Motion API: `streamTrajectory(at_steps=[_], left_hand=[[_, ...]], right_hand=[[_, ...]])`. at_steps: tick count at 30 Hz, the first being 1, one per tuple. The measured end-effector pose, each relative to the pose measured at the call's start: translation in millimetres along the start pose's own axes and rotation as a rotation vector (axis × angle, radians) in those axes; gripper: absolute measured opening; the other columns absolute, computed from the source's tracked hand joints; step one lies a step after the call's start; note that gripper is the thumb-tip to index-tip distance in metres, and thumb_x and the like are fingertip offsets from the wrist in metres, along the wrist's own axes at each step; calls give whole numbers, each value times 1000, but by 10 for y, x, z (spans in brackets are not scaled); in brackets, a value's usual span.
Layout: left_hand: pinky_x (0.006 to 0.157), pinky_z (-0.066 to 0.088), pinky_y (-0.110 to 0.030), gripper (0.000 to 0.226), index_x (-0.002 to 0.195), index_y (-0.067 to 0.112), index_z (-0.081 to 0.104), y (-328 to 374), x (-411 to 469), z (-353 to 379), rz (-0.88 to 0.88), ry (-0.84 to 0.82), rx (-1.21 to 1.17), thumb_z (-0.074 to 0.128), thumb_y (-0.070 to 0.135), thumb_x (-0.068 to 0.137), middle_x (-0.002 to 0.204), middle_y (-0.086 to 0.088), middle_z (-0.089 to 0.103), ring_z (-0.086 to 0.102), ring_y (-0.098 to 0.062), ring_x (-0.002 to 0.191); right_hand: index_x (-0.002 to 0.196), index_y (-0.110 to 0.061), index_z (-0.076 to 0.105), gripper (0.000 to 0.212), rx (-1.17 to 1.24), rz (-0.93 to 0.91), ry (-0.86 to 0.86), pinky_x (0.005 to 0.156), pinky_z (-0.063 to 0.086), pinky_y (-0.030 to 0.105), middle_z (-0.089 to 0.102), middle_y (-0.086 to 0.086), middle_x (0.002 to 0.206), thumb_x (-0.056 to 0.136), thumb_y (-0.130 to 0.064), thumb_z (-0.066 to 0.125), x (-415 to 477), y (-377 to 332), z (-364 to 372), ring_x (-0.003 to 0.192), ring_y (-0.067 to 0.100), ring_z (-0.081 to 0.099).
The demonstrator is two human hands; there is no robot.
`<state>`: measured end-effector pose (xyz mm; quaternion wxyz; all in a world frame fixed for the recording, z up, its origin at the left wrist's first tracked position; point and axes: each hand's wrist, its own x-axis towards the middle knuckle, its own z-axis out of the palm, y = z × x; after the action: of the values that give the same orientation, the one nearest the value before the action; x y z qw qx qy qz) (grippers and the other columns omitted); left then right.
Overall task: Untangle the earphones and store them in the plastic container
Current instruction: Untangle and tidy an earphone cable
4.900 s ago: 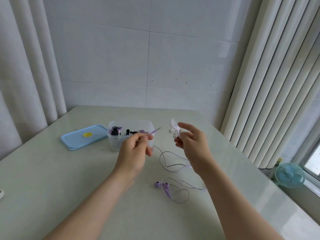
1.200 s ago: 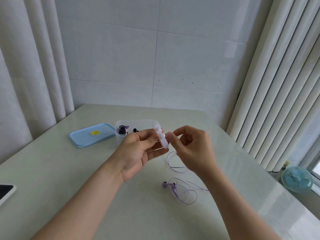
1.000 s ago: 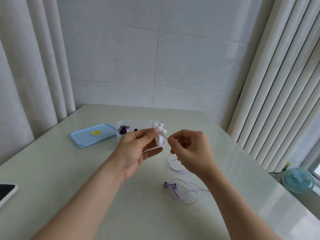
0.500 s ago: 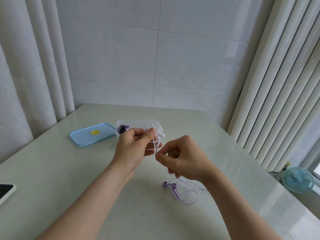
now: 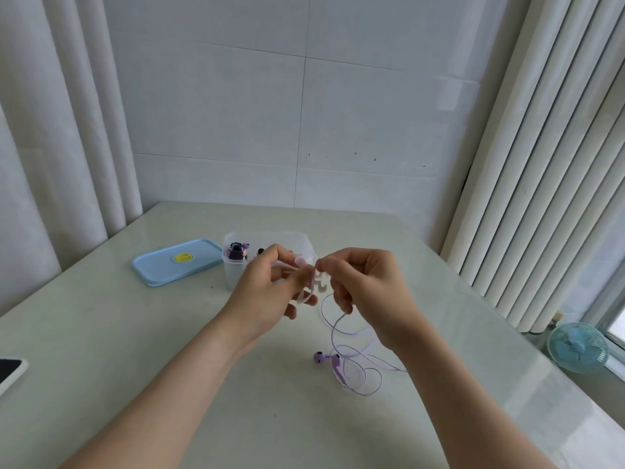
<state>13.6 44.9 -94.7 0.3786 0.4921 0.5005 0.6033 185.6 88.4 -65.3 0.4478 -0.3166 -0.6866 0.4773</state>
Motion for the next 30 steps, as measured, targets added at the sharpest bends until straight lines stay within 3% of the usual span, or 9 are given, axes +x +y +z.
streamTrajectory(at_steps=[4, 8, 11, 14, 16, 18, 21, 25, 30], left_hand=[[64, 41, -35, 26, 99, 10, 57, 0, -11, 44, 13, -145, -130, 69, 33, 94, 91, -18, 68, 64, -27, 74], [65, 38, -32, 20, 99, 11, 57, -2, -29, 54, 41, -190, -190, 69, 26, 97, 92, -15, 69, 49, -23, 69], [63, 42, -27, 24, 104, 11, 60, 9, -22, 33, 73, -164, -101, 76, 25, 92, 92, -16, 73, 53, -21, 68], [63, 45, -21, 26, 105, 13, 65, -11, -7, 25, 72, -168, 44, 82, 24, 90, 91, -7, 75, 59, -16, 69], [66, 48, -25, 26, 107, 15, 67, -36, -7, 27, 58, -188, 111, 83, 25, 90, 89, -1, 76, 62, -14, 72], [73, 50, -28, 26, 109, 16, 68, -50, -7, 25, 54, -198, 137, 83, 27, 90, 92, -1, 78, 67, -13, 79], [84, 52, -25, 23, 113, 16, 69, -40, -10, 19, 66, -225, 144, 79, 24, 94, 100, -2, 81, 70, -10, 87], [80, 58, -23, 21, 115, 7, 70, 1, -42, 56, 81, -210, 83, 75, 12, 96, 97, -9, 81, 73, -16, 82], [79, 66, -38, 18, 112, 5, 74, -13, -21, 79, 76, -53, -87, 76, 4, 93, 96, -14, 80, 78, -26, 86]], right_hand=[[83, 7, 71, 24, 122, 66, 54, 51, 37, 33, 46, 8, 59, 96, -13, 67, 34, 5, -45, 52, 25, 42], [87, 9, 72, 26, 166, 81, 83, 50, 37, 32, 41, 5, 57, 98, -14, 67, 52, 31, -57, 49, 22, 41], [86, 7, 72, 26, 90, 49, 115, 51, 40, 32, 48, 6, 56, 98, -16, 69, 65, 59, -63, 48, 22, 45], [79, -9, 76, 21, -180, -92, 191, 53, 42, 32, 62, 3, 57, 94, -23, 75, 82, 109, -71, 52, 19, 51], [77, -19, 78, 17, -430, -227, 242, 57, 47, 30, 67, -3, 60, 91, -27, 80, 111, 163, -89, 55, 16, 57], [78, -22, 79, 14, -526, -285, 276, 59, 45, 27, 65, -3, 61, 89, -30, 83, 142, 204, -118, 57, 11, 55], [82, -22, 80, 12, -538, -273, 271, 62, 42, 25, 66, -6, 68, 91, -30, 81, 180, 238, -168, 64, 10, 54], [85, -17, 79, 18, -535, -153, 190, 56, 37, 22, 59, -20, 55, 99, -26, 72, 221, 319, -179, 55, 6, 49], [77, -17, 74, 20, -633, -143, 172, 51, 33, 15, 54, -18, 51, 94, -9, 66, 202, 353, -158, 57, 5, 50]])
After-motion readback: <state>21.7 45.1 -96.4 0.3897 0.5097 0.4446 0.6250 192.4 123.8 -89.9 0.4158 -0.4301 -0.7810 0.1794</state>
